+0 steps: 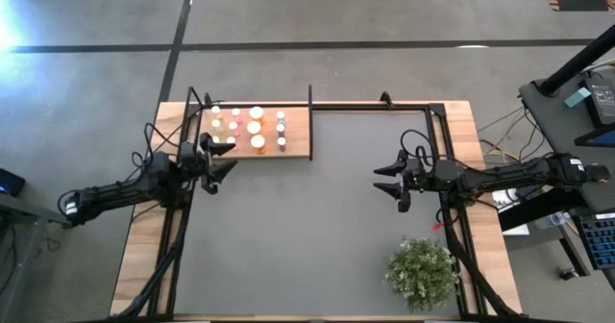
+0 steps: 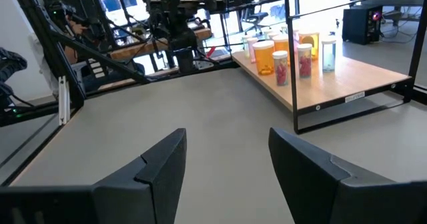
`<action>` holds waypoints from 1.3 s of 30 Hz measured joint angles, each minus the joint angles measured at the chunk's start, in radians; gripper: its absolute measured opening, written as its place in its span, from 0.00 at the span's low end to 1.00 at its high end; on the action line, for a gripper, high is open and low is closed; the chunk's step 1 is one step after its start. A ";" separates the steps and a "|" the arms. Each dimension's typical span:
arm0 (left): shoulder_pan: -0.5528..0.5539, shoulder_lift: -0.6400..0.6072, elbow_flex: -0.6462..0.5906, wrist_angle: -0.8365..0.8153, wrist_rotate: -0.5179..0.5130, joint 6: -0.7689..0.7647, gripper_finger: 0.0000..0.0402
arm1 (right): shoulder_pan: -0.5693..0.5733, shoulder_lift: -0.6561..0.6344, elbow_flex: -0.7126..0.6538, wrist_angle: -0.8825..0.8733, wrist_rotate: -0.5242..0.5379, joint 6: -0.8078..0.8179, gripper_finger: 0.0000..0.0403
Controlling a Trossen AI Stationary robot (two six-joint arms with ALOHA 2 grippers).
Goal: Pick and place medicine bottles onto shelf by color
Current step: Return to Home Position
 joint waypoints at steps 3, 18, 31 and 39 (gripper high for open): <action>0.000 0.001 0.000 0.000 0.000 0.000 0.65 | 0.000 0.000 0.000 0.000 0.000 -0.001 0.50; 0.000 0.012 0.000 0.000 0.000 0.000 0.65 | 0.000 0.000 0.000 0.000 0.000 -0.055 0.50; 0.001 0.012 0.000 0.000 0.000 0.000 0.65 | 0.000 0.000 0.000 0.000 0.000 -0.053 0.50; 0.001 0.012 0.000 0.000 0.000 0.000 0.65 | 0.000 0.000 0.000 0.000 0.000 -0.053 0.50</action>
